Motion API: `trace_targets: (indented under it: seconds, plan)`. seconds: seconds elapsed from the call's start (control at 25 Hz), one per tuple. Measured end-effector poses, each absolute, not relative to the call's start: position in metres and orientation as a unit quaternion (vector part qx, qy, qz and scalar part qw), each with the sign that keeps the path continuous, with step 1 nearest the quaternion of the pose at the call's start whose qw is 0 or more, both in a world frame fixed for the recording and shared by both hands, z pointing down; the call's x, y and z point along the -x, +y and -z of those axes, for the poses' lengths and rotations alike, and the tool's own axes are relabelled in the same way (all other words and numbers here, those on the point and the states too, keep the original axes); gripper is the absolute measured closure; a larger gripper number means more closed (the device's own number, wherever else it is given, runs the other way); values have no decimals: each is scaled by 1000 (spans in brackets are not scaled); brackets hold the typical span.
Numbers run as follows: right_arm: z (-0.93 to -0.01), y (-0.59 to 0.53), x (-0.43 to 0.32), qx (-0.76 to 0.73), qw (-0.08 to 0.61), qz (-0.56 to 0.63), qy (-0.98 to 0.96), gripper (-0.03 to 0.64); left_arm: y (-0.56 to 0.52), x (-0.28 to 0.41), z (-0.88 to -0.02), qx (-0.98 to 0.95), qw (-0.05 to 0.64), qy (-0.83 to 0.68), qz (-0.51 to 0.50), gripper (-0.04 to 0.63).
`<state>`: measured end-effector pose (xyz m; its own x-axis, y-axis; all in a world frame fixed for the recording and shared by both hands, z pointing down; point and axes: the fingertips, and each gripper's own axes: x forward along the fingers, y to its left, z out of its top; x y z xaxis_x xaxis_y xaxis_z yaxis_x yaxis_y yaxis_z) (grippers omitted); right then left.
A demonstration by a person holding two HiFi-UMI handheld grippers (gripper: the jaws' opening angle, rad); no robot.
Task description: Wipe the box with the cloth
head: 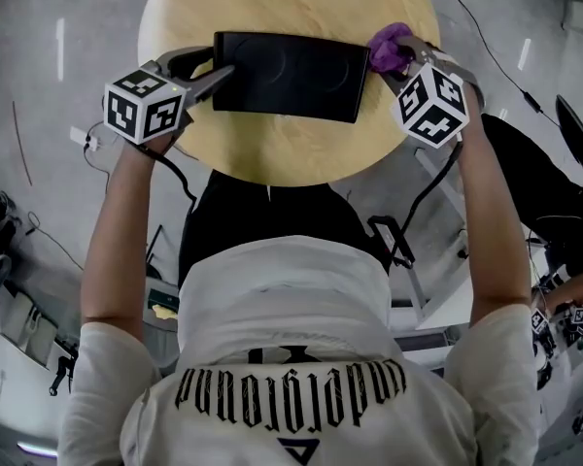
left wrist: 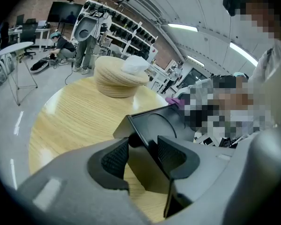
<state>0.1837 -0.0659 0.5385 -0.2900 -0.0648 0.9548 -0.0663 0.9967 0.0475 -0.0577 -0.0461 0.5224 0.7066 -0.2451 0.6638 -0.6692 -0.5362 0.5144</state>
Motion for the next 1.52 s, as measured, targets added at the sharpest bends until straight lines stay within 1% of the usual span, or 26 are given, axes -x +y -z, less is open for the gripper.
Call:
trace_targets:
  seconds: [0.24,0.56,0.72,0.88,1.24,1.4,1.52]
  plan:
    - [-537,-18,-184,-40,588,-26,-807,482,-46,57,-521,-830,400,-284,-264,388]
    - [-539,63,-187,-2,588,-67,-806,482,-45,55,-520,-829,405,-283,-262,388]
    - [-541,79,-188,14,588,-75,-805,482,-45,55,-522,-829,404,-283,-263,388]
    - [-540,65,-194,29,599,-52,-799,481,-46,52,-520,-831,405,-274,-268,388]
    - [-528,-31,-195,47,627,37,-777,480,-46,51,-513,-832,409,-264,-266,387]
    - [-523,-57,-196,93,645,92,-753,480,-46,52,-510,-833,411,-264,-261,387]
    - [-523,-69,-193,151,660,155,-720,480,-46,55,-510,-833,414,-262,-257,385]
